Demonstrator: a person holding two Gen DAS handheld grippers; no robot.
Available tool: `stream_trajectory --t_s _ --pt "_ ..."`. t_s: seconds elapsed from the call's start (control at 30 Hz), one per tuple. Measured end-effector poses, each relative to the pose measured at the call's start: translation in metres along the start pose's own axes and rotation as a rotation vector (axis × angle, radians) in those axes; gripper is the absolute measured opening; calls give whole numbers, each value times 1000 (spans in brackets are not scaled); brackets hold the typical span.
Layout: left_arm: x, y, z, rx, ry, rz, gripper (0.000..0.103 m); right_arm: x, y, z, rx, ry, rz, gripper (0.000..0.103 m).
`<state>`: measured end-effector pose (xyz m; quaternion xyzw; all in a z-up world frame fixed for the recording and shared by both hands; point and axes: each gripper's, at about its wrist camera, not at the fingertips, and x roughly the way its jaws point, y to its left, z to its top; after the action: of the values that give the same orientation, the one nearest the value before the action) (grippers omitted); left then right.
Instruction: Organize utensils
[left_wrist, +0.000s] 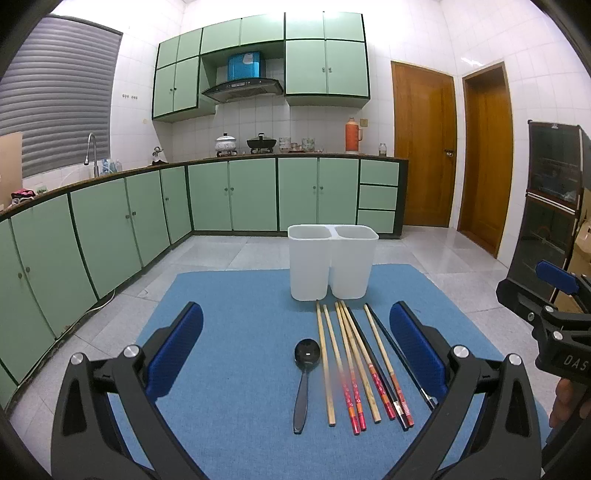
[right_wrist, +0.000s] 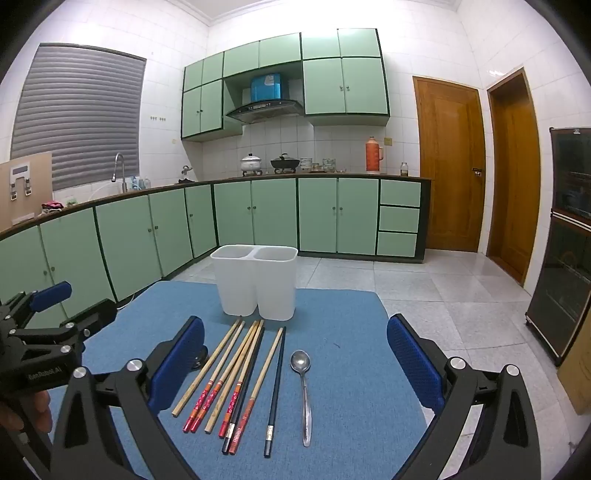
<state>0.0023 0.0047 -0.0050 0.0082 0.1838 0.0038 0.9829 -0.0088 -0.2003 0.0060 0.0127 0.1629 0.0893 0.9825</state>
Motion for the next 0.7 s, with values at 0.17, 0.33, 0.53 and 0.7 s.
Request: stream_trajectory --t_s 0.17,0.33,0.53,0.7 --pt "-1 -2 0 5 -4 1 98 0 0 0 1 -1 0 97" --pt "0 -3 0 8 -6 2 98 0 0 0 1 0 1 97" --pt "-1 -2 1 4 -3 1 98 0 0 0 1 -1 1 97" --pt "-1 -2 1 4 -4 0 98 0 0 0 0 0 2 97"
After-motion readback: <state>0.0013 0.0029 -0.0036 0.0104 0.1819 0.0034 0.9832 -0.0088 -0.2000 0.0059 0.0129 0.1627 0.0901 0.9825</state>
